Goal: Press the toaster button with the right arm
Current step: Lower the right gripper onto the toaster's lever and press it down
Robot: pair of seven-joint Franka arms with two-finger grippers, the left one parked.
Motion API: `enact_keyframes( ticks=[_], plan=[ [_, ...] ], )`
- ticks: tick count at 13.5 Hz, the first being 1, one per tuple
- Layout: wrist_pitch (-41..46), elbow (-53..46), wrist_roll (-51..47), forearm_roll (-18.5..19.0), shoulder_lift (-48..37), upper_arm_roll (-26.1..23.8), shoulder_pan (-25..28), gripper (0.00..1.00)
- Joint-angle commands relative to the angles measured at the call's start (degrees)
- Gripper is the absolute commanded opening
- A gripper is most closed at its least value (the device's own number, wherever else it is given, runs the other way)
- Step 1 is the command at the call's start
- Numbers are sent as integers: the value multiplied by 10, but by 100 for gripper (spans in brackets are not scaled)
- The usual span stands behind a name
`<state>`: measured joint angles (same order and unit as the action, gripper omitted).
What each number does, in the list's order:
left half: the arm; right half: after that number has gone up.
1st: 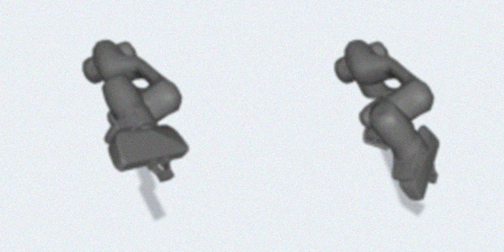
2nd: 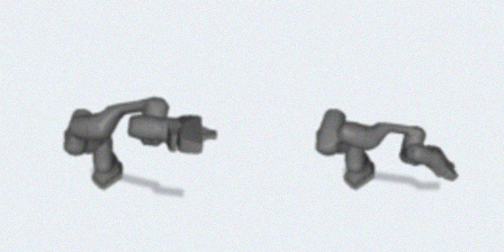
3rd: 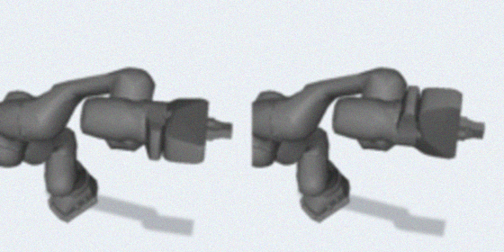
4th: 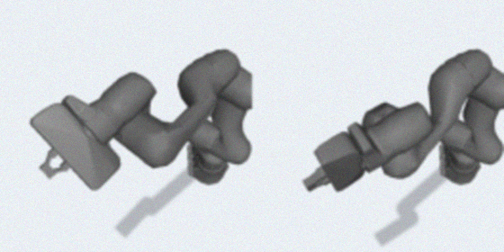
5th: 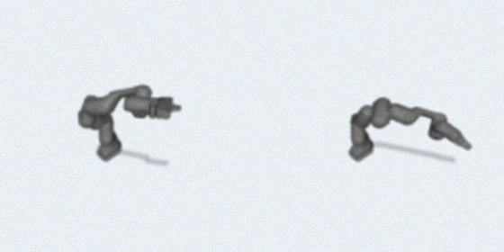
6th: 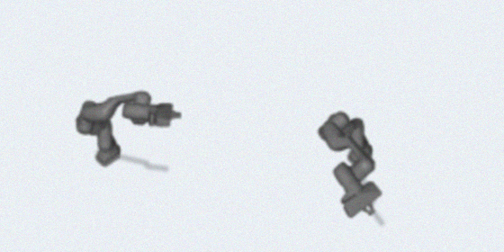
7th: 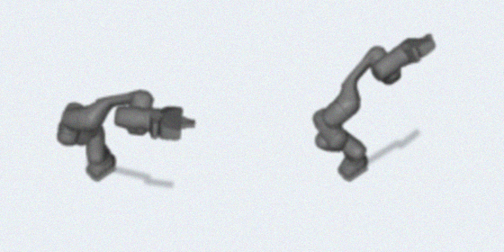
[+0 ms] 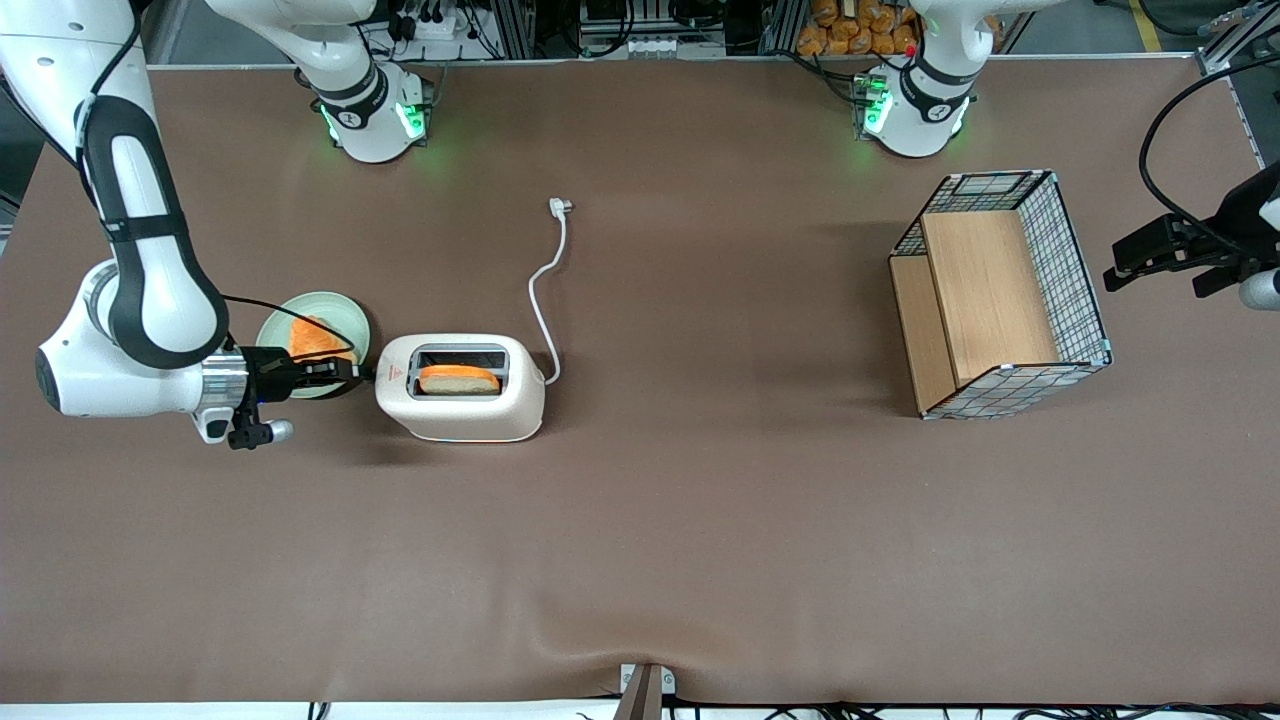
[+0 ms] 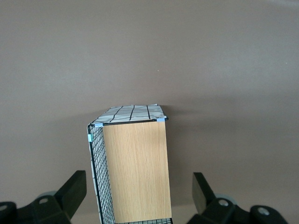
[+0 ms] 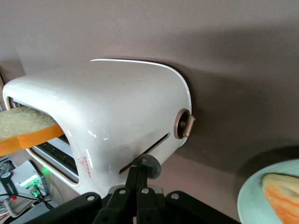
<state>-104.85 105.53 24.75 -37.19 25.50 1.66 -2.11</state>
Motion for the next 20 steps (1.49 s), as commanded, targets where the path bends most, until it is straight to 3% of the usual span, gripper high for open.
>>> enact_keyframes(
  ticks=[1,11,20],
  plan=[
    [-11,13,26,-29,6,-4,-7,0],
    [-33,13,57,-31,36,-4,-9,0],
    [-48,13,91,-62,71,-4,-12,0]
  ],
)
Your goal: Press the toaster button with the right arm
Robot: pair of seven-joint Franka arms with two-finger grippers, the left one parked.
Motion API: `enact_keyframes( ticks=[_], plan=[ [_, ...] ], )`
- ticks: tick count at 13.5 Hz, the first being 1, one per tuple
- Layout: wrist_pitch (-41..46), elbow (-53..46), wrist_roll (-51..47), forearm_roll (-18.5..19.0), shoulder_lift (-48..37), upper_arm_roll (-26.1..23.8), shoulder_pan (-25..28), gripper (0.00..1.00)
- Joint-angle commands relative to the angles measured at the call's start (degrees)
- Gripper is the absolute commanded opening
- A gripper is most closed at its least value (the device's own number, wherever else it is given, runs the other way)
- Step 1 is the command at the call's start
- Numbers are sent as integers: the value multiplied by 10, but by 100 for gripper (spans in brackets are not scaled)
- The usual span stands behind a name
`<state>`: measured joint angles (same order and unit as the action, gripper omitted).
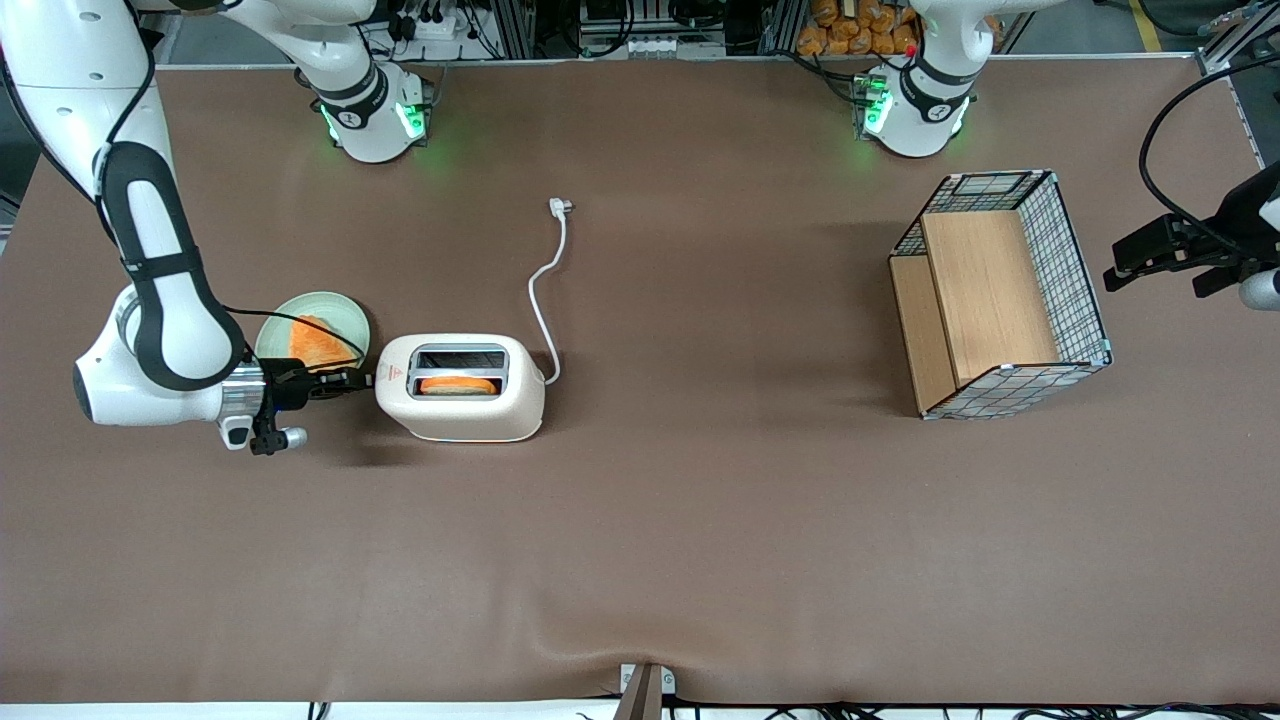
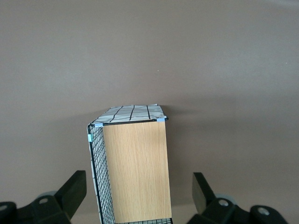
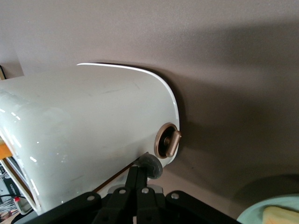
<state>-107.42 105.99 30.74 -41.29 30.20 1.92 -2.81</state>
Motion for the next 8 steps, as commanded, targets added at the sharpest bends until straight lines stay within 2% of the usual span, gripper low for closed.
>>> enact_keyframes(
  ticks=[1,8],
  plan=[
    [-28,8,32,-22,28,-7,-4,0],
    [-37,8,36,-22,34,-7,-3,0]
  ],
)
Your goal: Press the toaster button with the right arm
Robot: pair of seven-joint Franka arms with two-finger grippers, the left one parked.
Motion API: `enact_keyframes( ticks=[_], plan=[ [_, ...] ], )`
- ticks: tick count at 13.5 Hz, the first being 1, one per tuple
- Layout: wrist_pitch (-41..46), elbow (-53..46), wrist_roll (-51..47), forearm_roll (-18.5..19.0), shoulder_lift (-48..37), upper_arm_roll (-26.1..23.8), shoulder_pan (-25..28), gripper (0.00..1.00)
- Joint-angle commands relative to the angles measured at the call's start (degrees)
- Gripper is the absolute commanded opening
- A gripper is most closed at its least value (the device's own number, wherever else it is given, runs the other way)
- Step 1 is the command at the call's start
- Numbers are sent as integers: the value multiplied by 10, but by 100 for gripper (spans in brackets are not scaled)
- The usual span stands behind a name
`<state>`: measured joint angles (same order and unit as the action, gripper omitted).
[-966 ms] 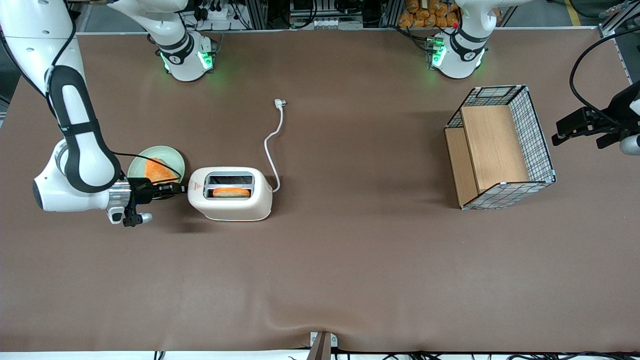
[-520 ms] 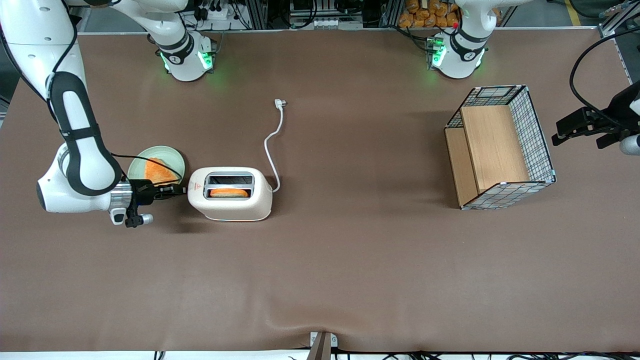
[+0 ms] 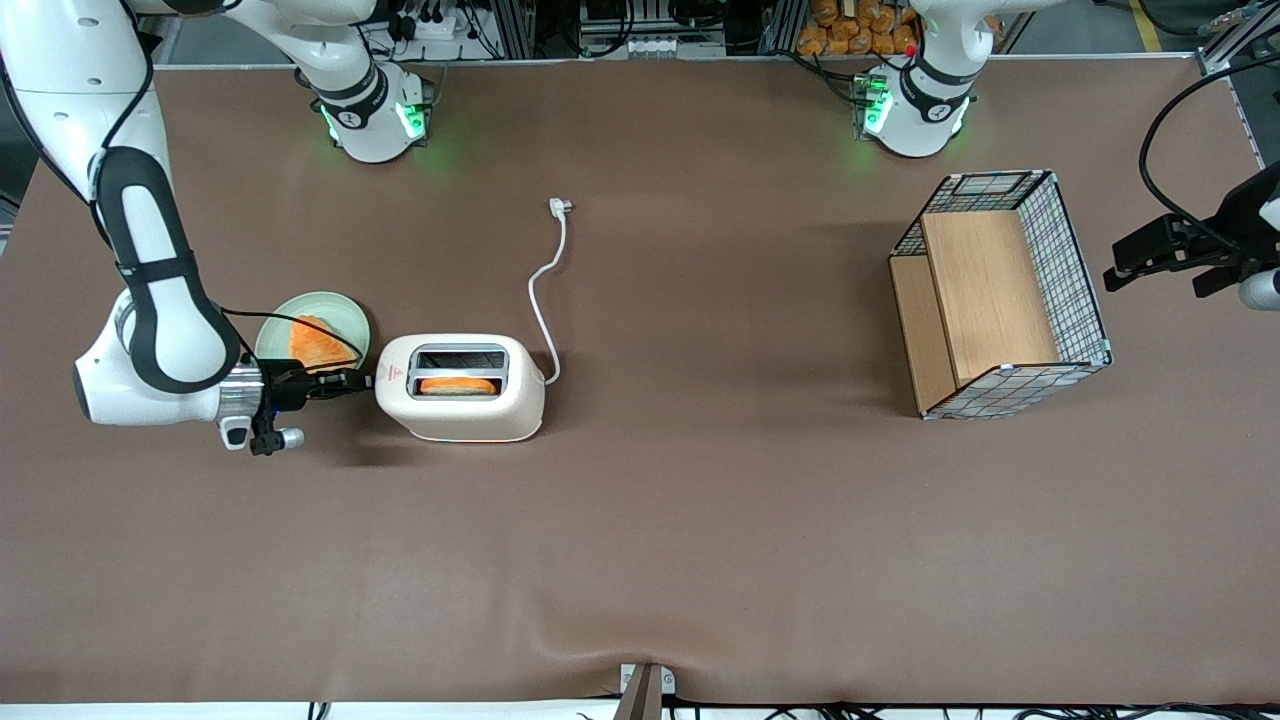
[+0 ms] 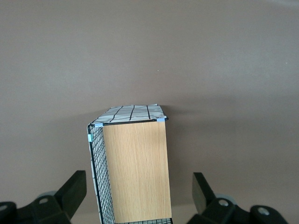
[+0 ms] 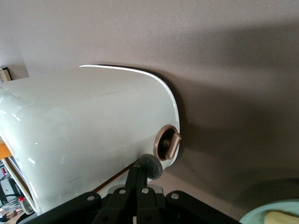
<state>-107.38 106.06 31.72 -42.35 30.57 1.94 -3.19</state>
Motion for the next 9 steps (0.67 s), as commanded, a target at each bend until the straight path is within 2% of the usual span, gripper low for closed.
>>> enact_keyframes(
  ticks=[1,9],
  plan=[
    [-35,7,25,-12,27,-7,1,0],
    [12,-7,-38,2,-28,-4,6,0]
  ],
)
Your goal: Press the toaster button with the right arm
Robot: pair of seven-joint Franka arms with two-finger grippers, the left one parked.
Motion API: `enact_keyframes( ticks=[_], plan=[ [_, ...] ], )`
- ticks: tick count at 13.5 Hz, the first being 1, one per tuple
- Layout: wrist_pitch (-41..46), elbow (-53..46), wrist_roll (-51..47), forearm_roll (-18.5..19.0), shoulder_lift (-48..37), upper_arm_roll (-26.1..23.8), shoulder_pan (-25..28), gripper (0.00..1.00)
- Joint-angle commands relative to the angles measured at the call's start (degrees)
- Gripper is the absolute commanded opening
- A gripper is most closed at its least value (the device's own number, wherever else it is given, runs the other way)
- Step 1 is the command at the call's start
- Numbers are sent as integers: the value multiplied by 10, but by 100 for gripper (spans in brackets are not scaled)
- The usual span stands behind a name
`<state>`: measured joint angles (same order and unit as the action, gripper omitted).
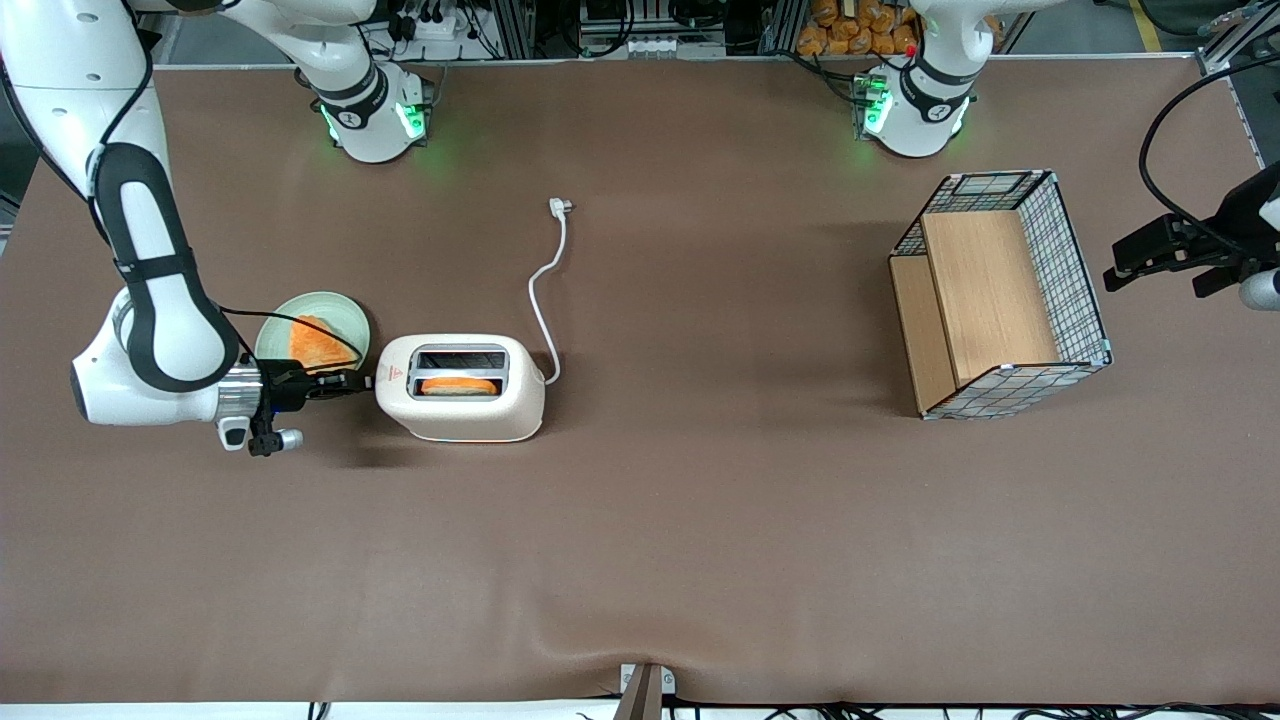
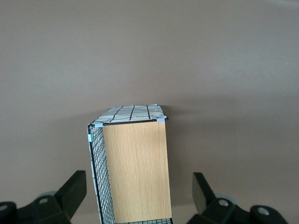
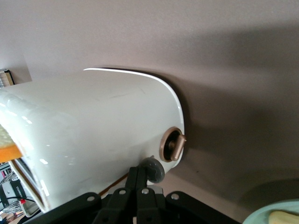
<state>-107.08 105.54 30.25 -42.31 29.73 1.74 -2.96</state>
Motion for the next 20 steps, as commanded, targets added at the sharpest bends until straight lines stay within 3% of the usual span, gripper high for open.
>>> enact_keyframes(
  ticks=[1,9,10,11,12,14,20],
  plan=[
    [27,-11,-40,15,-28,-2,1,0],
    [171,-126,-148,141,-84,0,-26,3],
    [178,-143,-163,176,-93,-1,-25,34],
    [177,-152,-171,205,-104,-1,-24,79],
    [174,-158,-172,218,-113,-2,-24,100],
    [181,-176,-171,234,-122,1,-26,100],
    [190,-205,-173,337,-179,8,-25,100]
  ],
)
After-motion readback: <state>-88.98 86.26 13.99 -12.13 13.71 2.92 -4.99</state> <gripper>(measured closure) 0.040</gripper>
